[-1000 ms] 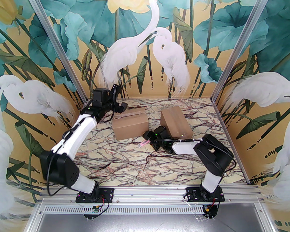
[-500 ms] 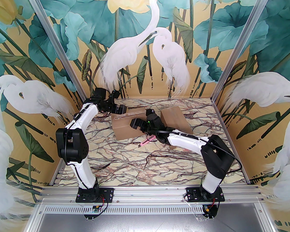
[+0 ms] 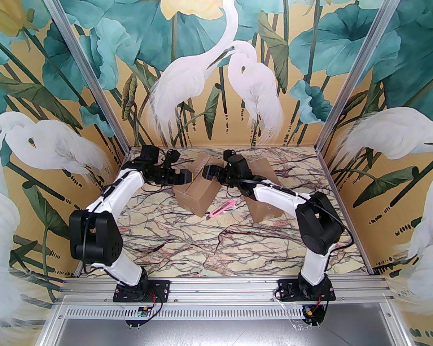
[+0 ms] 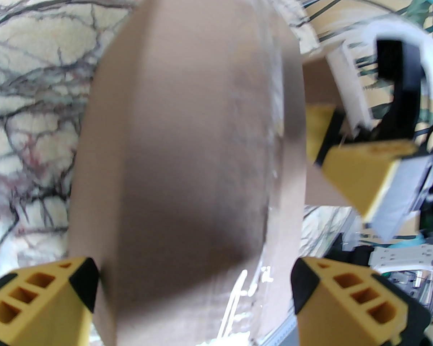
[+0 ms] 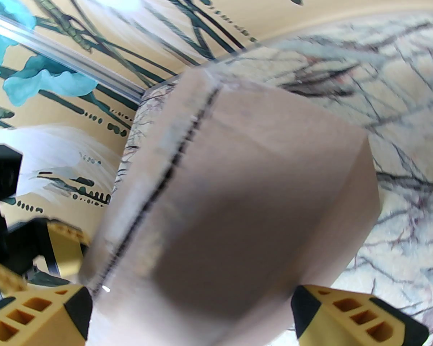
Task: Unpack the express box
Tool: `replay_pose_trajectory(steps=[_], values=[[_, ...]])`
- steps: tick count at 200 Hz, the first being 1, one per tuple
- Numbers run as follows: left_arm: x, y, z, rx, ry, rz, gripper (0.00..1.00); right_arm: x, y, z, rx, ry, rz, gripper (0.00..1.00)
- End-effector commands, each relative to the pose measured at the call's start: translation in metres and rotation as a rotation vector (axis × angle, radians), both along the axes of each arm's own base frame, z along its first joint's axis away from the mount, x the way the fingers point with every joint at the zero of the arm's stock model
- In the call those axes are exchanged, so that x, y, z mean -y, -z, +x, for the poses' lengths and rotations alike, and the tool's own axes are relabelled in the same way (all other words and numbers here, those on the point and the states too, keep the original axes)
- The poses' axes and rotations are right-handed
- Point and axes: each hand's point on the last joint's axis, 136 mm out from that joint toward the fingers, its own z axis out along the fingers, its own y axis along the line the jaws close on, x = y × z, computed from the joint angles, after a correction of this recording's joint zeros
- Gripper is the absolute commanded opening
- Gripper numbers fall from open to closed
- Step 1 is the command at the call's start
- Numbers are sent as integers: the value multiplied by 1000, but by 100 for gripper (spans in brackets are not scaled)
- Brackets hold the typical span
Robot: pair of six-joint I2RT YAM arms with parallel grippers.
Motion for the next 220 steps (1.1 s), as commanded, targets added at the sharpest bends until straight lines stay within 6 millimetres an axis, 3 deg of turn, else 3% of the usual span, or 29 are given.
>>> replay_pose_trajectory(steps=[1,30,55,103,154,192,220], values=[[-2,-3,5,114,-61,240,96,0,24,-2,-35,-22,-87,100],[-9,1,21,181,-105,440,97,5,37,-1,-32,-19,-155,97],[-8,5,30,194,-116,466,99,7,44,1,-23,-27,-196,94],[-20,10,39,223,-128,621,99,-2,66,-3,-47,-97,-281,76],[-36,-2,51,266,-113,770,85,-2,90,-7,-64,-134,-367,63],[-43,-12,63,285,-106,848,77,-3,98,-9,-72,-148,-389,61],[-49,-32,68,307,-139,843,67,-2,99,-10,-76,-154,-407,60]])
